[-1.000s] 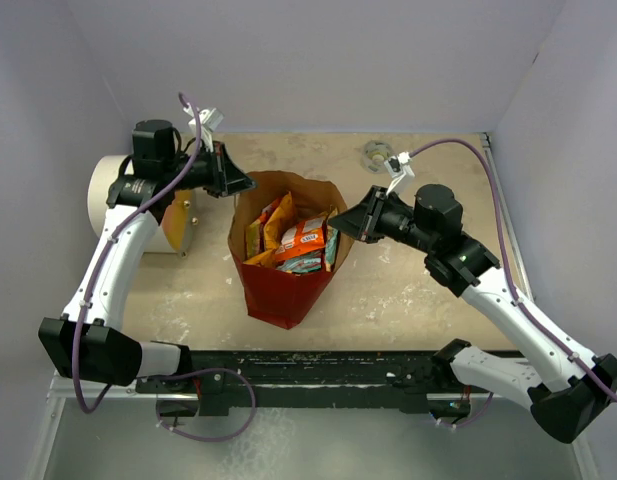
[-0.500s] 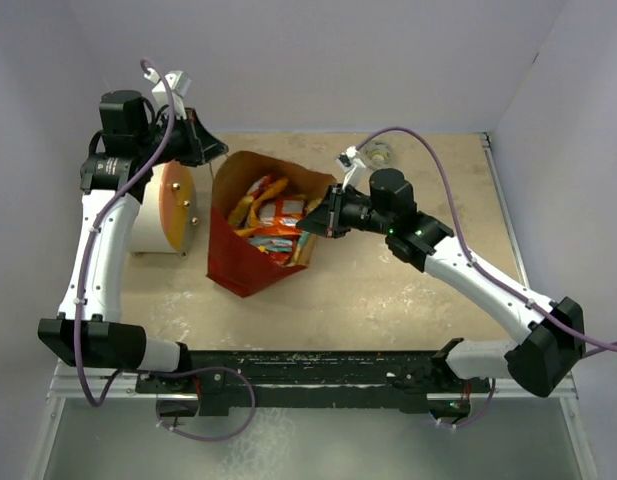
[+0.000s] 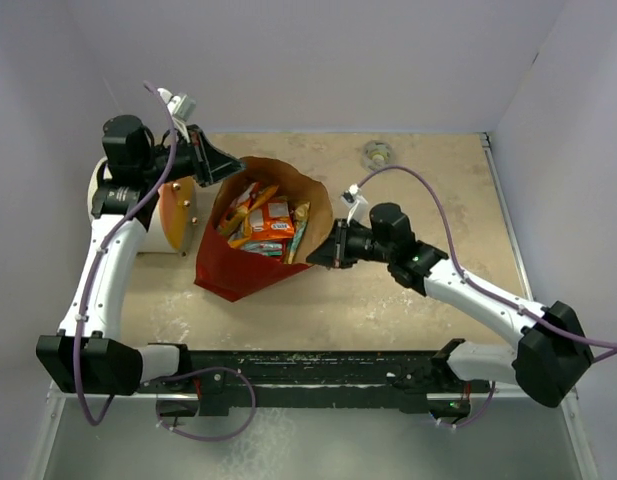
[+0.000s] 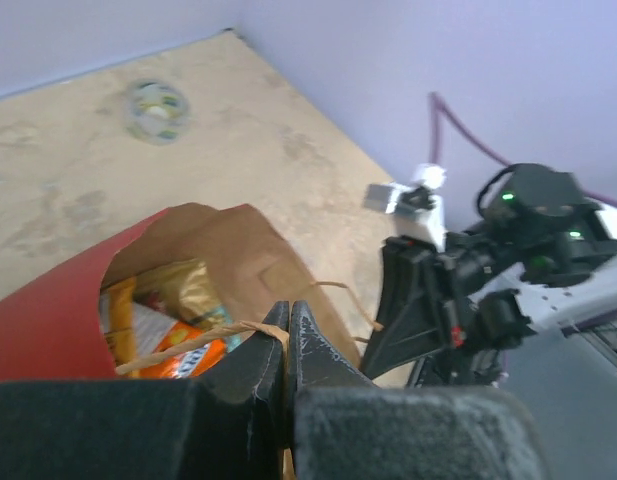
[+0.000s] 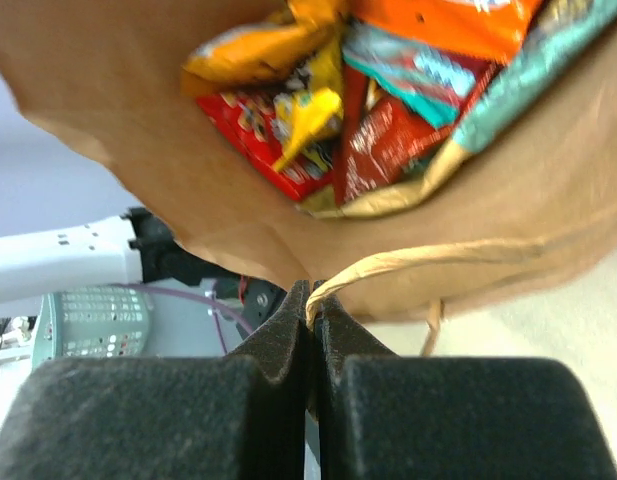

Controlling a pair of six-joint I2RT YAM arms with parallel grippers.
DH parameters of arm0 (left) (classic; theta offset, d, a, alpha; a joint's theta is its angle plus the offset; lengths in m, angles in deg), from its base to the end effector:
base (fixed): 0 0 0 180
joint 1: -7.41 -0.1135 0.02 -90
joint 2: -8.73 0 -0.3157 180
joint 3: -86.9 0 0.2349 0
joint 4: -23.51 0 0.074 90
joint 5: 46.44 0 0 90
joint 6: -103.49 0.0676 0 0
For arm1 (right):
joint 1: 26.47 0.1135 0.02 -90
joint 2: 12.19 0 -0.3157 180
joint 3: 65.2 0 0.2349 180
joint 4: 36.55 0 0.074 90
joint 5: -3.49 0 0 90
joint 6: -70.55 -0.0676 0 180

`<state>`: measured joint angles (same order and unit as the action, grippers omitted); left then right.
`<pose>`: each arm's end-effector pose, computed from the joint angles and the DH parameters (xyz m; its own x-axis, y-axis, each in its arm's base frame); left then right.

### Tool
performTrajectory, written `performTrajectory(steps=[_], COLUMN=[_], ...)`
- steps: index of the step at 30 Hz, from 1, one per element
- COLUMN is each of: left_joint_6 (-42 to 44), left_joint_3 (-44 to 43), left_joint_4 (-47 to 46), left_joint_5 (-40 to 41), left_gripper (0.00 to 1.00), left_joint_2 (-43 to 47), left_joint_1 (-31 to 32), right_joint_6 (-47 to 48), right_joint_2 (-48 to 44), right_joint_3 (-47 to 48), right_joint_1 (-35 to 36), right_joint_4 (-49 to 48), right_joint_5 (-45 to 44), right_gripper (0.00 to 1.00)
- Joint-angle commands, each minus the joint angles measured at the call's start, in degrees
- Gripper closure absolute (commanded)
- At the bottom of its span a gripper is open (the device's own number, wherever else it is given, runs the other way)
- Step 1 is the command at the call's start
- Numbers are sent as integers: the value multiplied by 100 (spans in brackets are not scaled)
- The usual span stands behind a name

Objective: Take the snacks out of the paper bag
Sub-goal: Adjust the paper bag at the center of the board.

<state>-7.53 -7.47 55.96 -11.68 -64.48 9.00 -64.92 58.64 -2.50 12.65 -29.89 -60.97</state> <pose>0.2566 -0.0627 0.4785 -0.4772 -0.1913 -0.8577 0.6963 0.5131 -0.5019 0.1984 0.1989 0.3440 -0.7753 0.1986 -0.5996 -0.4848 0.4213 0.7664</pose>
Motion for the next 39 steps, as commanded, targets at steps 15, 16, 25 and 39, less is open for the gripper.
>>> performTrajectory(steps=[15, 16, 25, 39], left_joint_6=[-1498, -1471, -788, -1225], left_joint_3=[1259, 1340, 1646, 1810], left_joint_4=[-2560, -2546, -1593, -2138], left_joint_5=[-933, -976, -865, -629], left_gripper=[100, 100, 100, 100], left_joint_2=[310, 377, 969, 1001], left_joint_1=[2027, 2031, 2040, 2039], right_joint_6=[-601, -564, -366, -1131], right_joint_2=[-743, -675, -1450, -3153], right_joint_3=[-1273, -1213, -893, 579], right_joint_1=[1155, 1299, 1503, 1503], right_joint_4=[-838, -751, 2285, 5203], right_joint_5=[-292, -407, -1853, -4922], right_gripper=[100, 100, 77, 3])
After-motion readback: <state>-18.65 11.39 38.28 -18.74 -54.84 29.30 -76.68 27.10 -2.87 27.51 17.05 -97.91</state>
